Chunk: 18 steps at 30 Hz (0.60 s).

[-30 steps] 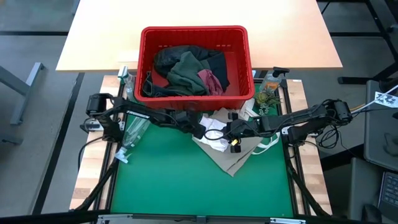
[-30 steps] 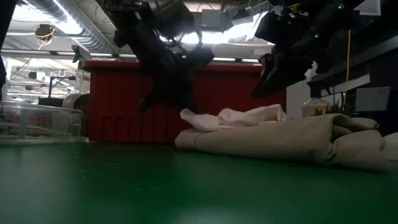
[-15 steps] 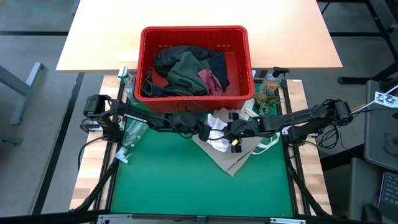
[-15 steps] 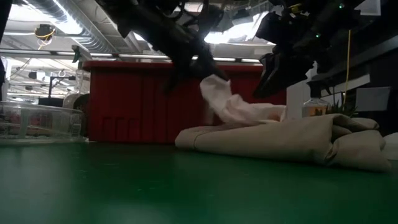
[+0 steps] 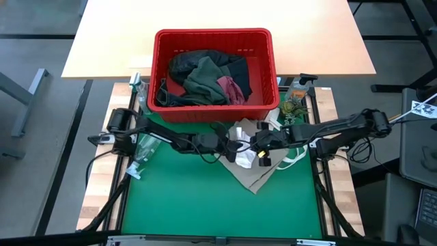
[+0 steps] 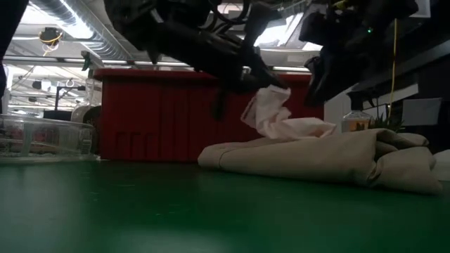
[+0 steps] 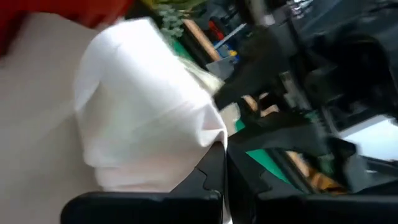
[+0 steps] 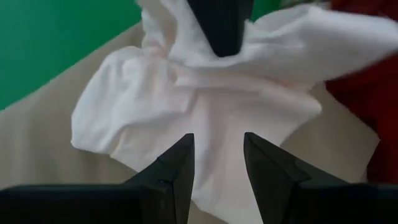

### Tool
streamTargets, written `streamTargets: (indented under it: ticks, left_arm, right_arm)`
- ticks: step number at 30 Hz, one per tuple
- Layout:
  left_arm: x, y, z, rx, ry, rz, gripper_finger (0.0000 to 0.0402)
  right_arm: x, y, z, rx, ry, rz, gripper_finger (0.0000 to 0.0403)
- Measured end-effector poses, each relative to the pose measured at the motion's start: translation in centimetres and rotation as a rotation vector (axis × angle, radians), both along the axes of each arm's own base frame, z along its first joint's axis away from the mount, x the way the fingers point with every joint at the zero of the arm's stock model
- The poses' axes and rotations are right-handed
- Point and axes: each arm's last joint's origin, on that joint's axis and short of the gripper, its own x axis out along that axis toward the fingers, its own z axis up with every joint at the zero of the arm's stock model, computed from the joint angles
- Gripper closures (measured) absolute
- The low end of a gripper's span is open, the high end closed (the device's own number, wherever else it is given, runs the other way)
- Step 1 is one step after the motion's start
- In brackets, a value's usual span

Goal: Fold laundry
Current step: Fold the white underwear

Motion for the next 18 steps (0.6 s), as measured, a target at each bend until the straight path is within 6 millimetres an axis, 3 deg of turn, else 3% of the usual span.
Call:
streamTargets:
  ticks: [4,12,18]
  left_arm:
    - [0.5,-0.3,-0.8,-0.012,-0.038,-0.037,0.0401]
    - [0.6,-1.4,-0.6,-0.009,-0.042,-0.066,0.0401]
    - [0.5,-2.2,-0.6,0.052,-0.035,-0.042,0.0401]
  right_arm:
    - [0.7,0.0,-1.0,0.001,0.026,-0.001,0.0265]
    - [2.4,0.1,-3.3,-0.005,0.057,0.008,0.0265]
    - [1.8,0.0,-2.1,-0.019,0.031,-0.001,0.0265]
